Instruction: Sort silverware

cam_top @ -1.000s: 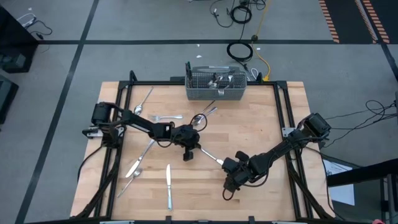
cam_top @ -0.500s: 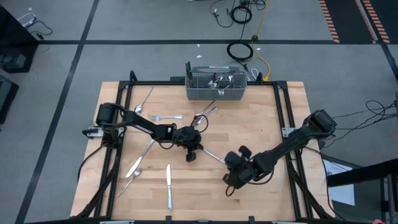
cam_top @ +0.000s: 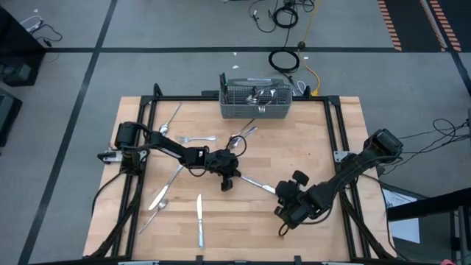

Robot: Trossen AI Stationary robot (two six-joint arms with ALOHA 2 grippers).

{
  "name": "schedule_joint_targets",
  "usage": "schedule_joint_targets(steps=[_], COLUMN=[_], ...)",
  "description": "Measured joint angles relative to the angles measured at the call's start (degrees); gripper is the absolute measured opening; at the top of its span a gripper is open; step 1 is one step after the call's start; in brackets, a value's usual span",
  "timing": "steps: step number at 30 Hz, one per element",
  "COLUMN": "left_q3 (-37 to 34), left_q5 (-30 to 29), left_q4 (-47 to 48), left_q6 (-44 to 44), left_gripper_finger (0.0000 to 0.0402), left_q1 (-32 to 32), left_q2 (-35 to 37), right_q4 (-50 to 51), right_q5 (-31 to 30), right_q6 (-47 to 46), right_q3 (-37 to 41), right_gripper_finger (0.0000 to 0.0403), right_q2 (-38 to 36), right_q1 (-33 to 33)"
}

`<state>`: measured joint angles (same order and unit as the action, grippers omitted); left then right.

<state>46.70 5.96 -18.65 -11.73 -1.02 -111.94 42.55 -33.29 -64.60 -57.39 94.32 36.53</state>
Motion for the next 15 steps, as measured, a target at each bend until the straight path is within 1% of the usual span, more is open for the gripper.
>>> schedule_joint_targets(steps=[4,7,10,15], left_q3=[-0.04,-0.09,-0.09,-0.15], left_q5=[0.28,0.24,0.15,-0.15], left_q4=[-0.13,-0.26,-0.26,-0.70], left_q6=[0.02,0.02,0.02,-0.02], left_gripper_finger=[0.0001,0.0001,0.0001,0.0001], left_q1=[0.24,0.24,0.24,0.24], left_q2=[0.00,0.00,-0.01,-0.08], right_q4=[0.23,-1.19,-2.28,-1.66], right_q5=[-2.02,-2.65,-1.03,-1.01], right_q6=[8.42,15.40,17.76,16.99], right_q3=[0.00,0.00,0.01,0.04], right_gripper_finger=[0.0201,0.0229,0.0237,0.0231], right_q2=[2.33,5.19,8.34,10.73], right_q1=[-0.04,-0.21,-0.62,-0.77])
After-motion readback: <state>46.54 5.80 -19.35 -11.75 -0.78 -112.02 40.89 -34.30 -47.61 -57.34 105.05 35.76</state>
